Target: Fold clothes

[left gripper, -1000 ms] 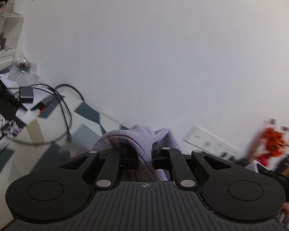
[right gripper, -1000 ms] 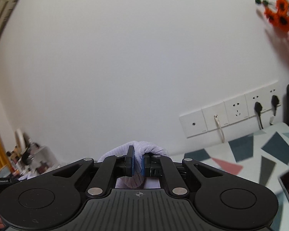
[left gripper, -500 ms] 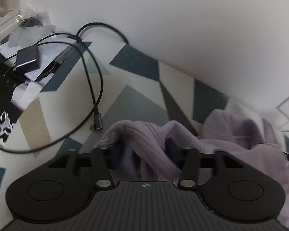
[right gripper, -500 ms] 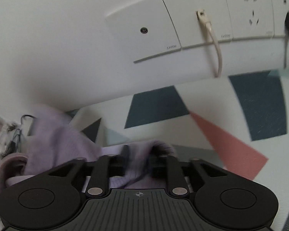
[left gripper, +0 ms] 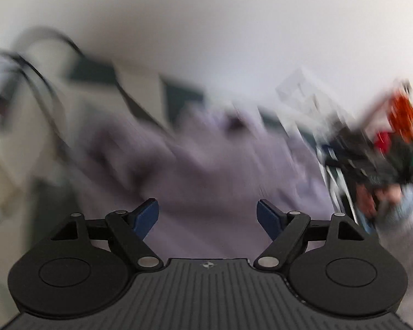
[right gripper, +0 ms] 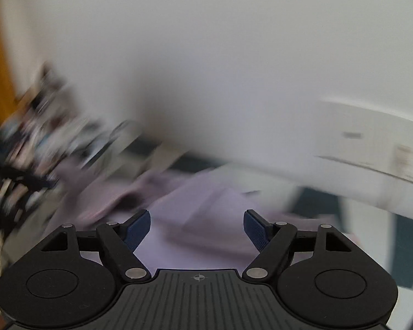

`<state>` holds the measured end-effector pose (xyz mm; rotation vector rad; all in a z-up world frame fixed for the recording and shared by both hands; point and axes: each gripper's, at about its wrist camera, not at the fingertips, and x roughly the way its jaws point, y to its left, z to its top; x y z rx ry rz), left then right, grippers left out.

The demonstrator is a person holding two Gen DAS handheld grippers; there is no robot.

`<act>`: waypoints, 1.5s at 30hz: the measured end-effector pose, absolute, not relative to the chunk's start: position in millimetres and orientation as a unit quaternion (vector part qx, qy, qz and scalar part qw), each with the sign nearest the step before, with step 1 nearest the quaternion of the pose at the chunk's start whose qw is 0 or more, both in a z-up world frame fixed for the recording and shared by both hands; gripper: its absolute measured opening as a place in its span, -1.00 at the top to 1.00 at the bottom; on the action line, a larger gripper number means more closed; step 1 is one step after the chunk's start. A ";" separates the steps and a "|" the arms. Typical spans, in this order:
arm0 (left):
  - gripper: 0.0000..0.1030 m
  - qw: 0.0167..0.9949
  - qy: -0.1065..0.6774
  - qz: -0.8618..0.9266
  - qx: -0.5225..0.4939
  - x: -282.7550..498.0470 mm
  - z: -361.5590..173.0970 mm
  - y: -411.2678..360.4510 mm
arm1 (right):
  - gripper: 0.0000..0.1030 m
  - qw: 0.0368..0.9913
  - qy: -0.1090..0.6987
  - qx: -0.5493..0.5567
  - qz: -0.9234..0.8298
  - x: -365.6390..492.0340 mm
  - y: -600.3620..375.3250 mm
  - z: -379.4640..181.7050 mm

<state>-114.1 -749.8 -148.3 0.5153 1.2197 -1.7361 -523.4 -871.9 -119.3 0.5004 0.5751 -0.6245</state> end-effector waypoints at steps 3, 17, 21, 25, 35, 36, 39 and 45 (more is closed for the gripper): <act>-0.55 0.465 0.459 -0.708 0.268 -136.9 -164.4 -766.2 | -0.35 0.887 0.311 0.200 -0.276 -472.0 -861.3 -128.3; -0.77 0.626 0.368 -0.664 0.178 -61.0 -138.1 -793.8 | -0.44 0.816 0.247 0.238 -0.466 -468.8 -913.3 -122.8; -0.77 0.596 0.414 -0.640 0.254 -64.2 -184.5 -773.7 | -0.43 0.822 0.270 0.252 -0.434 -509.4 -899.1 -127.7; -0.77 0.578 0.441 -0.643 0.240 -79.6 -195.9 -749.2 | -0.44 0.837 0.317 0.221 -0.388 -522.9 -880.4 -139.2; -0.77 0.586 0.457 -0.624 0.241 -102.5 -199.3 -726.1 | -0.66 0.857 0.313 0.255 -0.320 -556.4 -865.0 -130.3; -0.77 0.588 0.462 -0.620 0.238 -101.7 -200.7 -725.6 | -0.71 0.856 0.318 0.257 -0.316 -556.9 -868.0 -132.7; -0.76 0.595 0.474 -0.606 0.231 -100.8 -205.8 -723.7 | -0.71 0.849 0.333 0.246 -0.329 -561.2 -874.6 -141.5; -0.77 0.607 0.475 -0.593 0.235 -110.9 -211.4 -721.2 | -0.62 0.812 0.408 0.221 -0.354 -536.2 -898.1 -178.6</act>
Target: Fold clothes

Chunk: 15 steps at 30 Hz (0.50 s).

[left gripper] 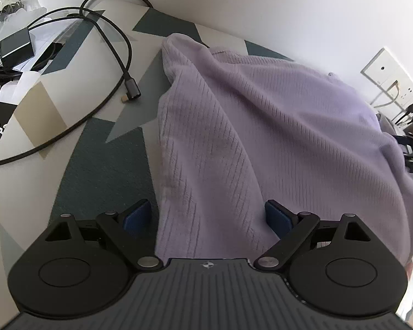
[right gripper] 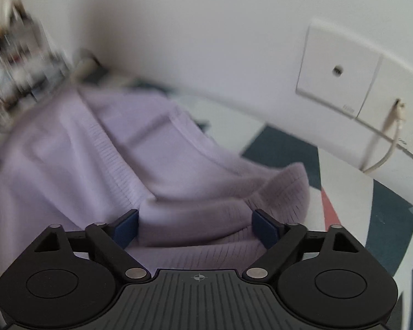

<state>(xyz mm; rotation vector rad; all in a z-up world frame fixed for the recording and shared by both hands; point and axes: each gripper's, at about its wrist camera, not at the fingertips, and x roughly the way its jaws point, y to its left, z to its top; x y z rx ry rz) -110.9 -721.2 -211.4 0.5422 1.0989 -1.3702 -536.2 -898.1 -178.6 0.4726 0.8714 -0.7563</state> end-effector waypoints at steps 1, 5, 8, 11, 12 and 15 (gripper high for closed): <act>-0.76 0.609 0.474 -0.591 0.236 -113.0 -211.9 -720.8 | -0.54 0.806 0.418 0.220 -0.356 -531.0 -901.4 -183.8; -0.77 0.614 0.476 -0.587 0.227 -111.6 -213.9 -715.9 | 0.75 0.803 0.402 0.243 -0.367 -531.0 -910.6 -172.5; -0.77 0.616 0.477 -0.586 0.221 -109.1 -214.8 -713.5 | 0.77 0.823 0.355 0.230 -0.380 -542.8 -909.4 -137.5; -0.76 0.622 0.468 -0.587 0.224 -110.6 -213.3 -712.6 | 0.78 0.838 0.298 0.216 -0.402 -553.6 -913.3 -99.8; -0.77 0.624 0.463 -0.587 0.227 -111.8 -212.5 -712.5 | 0.79 0.841 0.278 0.212 -0.413 -557.0 -915.8 -88.5; -0.77 0.630 0.452 -0.589 0.228 -114.2 -210.8 -712.2 | 0.79 0.836 0.243 0.195 -0.452 -561.3 -930.4 -75.1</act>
